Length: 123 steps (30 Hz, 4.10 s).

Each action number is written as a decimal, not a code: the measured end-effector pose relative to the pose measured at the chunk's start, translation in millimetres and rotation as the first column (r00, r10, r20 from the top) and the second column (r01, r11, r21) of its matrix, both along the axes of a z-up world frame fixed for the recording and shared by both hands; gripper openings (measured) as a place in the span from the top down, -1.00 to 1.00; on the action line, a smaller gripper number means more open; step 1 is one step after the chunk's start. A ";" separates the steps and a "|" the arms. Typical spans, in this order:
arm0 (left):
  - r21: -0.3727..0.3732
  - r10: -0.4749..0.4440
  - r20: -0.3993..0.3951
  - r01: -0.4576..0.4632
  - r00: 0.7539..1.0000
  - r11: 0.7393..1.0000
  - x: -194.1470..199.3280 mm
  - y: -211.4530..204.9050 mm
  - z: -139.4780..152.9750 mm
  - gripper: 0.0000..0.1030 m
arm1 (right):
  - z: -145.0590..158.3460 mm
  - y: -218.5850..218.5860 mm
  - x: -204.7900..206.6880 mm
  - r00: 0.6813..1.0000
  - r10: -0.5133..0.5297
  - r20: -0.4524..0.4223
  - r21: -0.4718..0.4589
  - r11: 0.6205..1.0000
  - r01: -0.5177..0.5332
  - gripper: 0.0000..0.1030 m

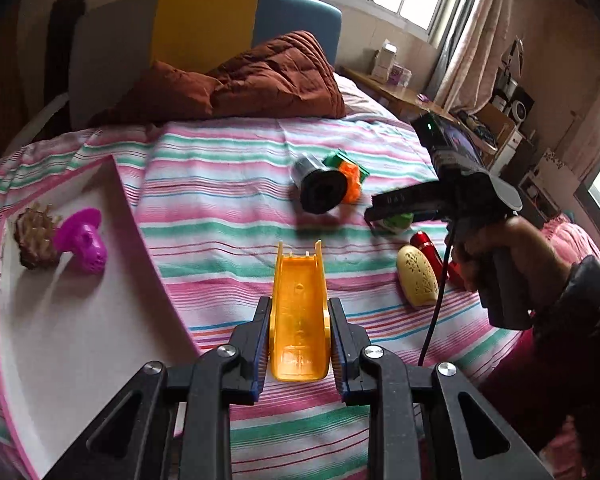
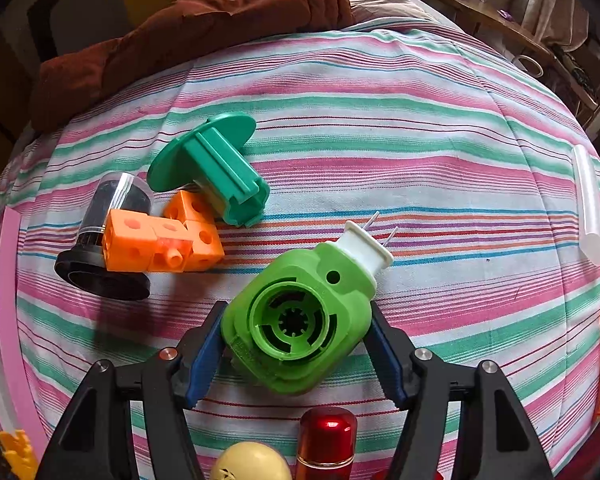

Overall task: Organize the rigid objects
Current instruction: 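Lift the yellow scoop with the left tool while the right tool grasps the green spouted toy, then carry the yellow scoop into the tray and open the left tool, then lift the green spouted toy with the right tool and carry it over the tray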

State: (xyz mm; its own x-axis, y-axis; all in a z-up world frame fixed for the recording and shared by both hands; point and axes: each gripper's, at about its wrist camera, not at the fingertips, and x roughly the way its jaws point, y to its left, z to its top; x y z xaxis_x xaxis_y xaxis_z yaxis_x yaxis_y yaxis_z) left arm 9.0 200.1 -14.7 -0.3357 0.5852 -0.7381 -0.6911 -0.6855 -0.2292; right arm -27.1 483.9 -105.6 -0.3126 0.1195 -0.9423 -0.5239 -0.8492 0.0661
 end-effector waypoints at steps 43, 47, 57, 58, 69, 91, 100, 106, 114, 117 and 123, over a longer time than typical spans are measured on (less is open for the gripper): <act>-0.228 0.502 -0.057 -0.501 0.863 0.835 -140.3 -131.5 -52.2 0.09 | -3.5 -7.7 -8.0 1.000 0.028 0.007 0.054 0.998 -0.028 -0.29; -0.212 0.498 -0.100 -0.508 0.861 0.835 -123.2 -136.1 -39.6 0.02 | -3.9 -6.8 -7.9 1.000 0.028 0.006 0.054 0.998 -0.029 -0.29; -0.144 0.489 -0.143 -0.507 0.860 0.850 -65.3 -150.2 -13.3 -0.03 | -1.6 -7.9 -3.4 0.999 0.033 0.004 0.070 0.997 -0.033 -0.29; -0.142 0.487 -0.139 -0.505 0.862 0.852 -62.0 -150.4 -11.9 -0.03 | -1.6 -7.9 -3.5 0.999 0.033 0.004 0.071 0.997 -0.033 -0.29; -0.143 0.474 -0.129 -0.490 0.871 0.860 -38.6 -149.7 -9.4 -0.03 | 4.3 -19.9 4.6 0.998 0.054 -0.008 0.077 0.996 -0.053 -0.29; -0.154 0.468 -0.134 -0.485 0.874 0.861 -32.1 -148.8 -9.1 -0.03 | 33.7 -6.3 20.5 0.988 -0.026 -0.151 0.096 0.995 0.041 -0.29; -0.154 0.475 -0.127 -0.491 0.871 0.858 -33.6 -152.5 -10.9 -0.03 | 60.3 -34.1 19.4 0.955 0.105 -0.278 0.121 0.990 -0.074 -0.29; -0.149 0.486 -0.116 -0.499 0.866 0.854 -34.5 -160.4 -13.3 -0.03 | 63.3 -45.6 18.6 0.941 0.129 -0.313 0.054 0.992 -0.118 -0.29; -0.136 0.520 -0.090 -0.527 0.850 0.839 -38.9 -176.1 -17.6 -0.02 | 91.9 -99.7 19.0 0.895 0.232 -0.381 0.034 0.971 -0.237 -0.29; -0.126 0.532 -0.085 -0.539 0.842 0.833 -39.1 -182.6 -17.6 -0.02 | 105.9 -143.4 7.3 0.853 0.348 -0.388 0.046 0.932 -0.359 -0.28; -0.106 0.559 -0.075 -0.564 0.825 0.819 -41.4 -199.1 -16.1 -0.02 | 103.3 -248.1 -14.6 0.741 0.583 -0.332 0.027 0.791 -0.611 -0.28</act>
State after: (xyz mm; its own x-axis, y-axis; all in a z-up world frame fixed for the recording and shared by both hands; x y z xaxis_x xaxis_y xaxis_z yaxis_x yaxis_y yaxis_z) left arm -32.4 1.0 -30.8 -0.6091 0.1951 -0.7688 -0.1841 -0.9776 -0.1022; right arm -41.7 235.7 -2.3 -0.5670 -0.2600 -0.7817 0.1487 -0.9656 0.2133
